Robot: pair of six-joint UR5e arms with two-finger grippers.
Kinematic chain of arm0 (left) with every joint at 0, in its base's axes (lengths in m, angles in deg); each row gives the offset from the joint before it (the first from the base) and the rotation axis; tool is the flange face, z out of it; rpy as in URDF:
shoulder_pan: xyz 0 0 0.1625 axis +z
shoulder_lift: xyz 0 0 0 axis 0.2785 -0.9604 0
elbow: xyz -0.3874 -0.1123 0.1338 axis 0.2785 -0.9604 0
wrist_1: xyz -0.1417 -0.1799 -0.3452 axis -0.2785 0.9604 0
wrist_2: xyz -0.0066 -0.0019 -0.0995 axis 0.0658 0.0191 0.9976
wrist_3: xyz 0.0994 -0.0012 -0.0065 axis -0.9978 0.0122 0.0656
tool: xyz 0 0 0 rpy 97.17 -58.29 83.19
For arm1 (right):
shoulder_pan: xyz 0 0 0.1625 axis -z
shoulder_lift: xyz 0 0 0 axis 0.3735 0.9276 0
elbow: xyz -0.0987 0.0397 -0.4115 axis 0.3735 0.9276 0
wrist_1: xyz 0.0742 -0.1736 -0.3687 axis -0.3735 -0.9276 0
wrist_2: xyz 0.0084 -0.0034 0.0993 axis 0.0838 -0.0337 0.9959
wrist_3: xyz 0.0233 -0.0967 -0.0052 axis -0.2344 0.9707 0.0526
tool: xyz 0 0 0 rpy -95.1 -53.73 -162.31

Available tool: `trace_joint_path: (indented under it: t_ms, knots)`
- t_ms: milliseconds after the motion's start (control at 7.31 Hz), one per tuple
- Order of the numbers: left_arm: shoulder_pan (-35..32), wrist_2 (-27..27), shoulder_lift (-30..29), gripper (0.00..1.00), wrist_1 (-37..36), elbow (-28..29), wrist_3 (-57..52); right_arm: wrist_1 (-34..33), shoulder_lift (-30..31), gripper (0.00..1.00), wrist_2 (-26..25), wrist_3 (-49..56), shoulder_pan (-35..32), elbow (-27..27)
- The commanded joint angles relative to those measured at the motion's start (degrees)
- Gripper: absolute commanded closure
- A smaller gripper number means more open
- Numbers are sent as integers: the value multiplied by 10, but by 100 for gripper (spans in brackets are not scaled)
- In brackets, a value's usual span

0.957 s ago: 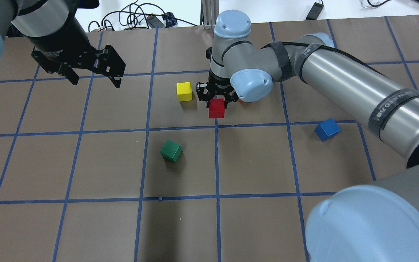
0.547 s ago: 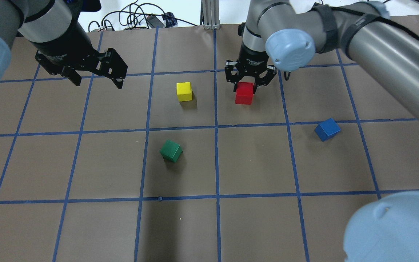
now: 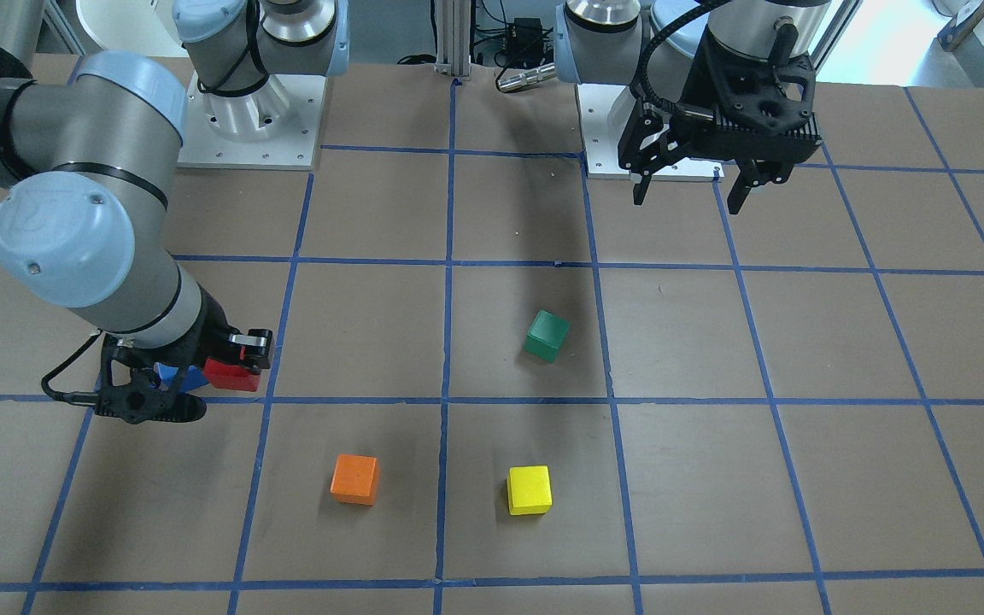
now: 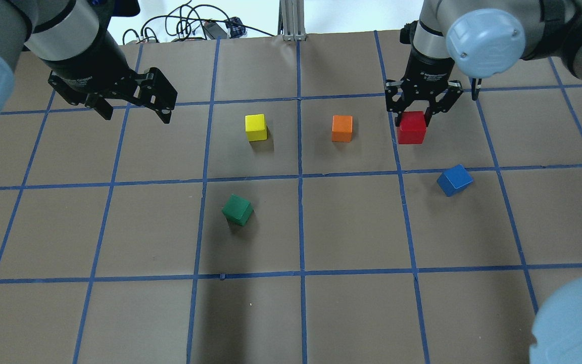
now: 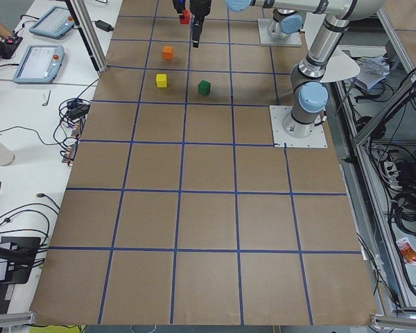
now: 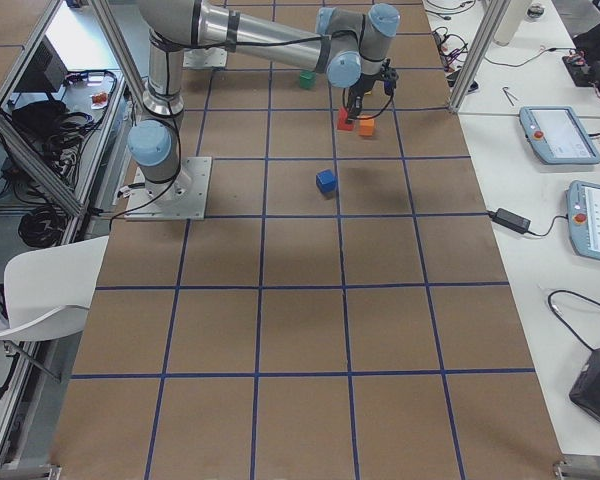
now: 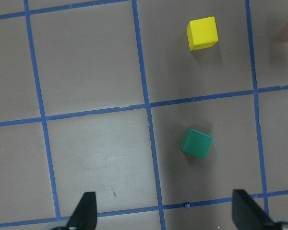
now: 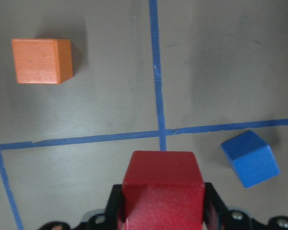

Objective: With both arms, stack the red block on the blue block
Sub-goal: 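Lift the red cube with the right gripper and carry it over the blue cube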

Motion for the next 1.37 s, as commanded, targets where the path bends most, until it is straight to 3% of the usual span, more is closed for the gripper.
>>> trace_joint_path:
  t_ms: [0, 274, 821, 1231]
  knots:
    - [0, 0, 0, 0, 0, 0, -1, -12, 23, 100, -6, 114, 60, -56]
    - [-1, 0, 0, 0, 0, 0, 0, -79, 28, 100, -7, 200, 89, -96]
    - [0, 0, 0, 0, 0, 0, -2, -119, 31, 100, -5, 302, 113, -129]
    - [0, 0, 0, 0, 0, 0, -1, -132, 31, 100, 0, 309, 119, -158]
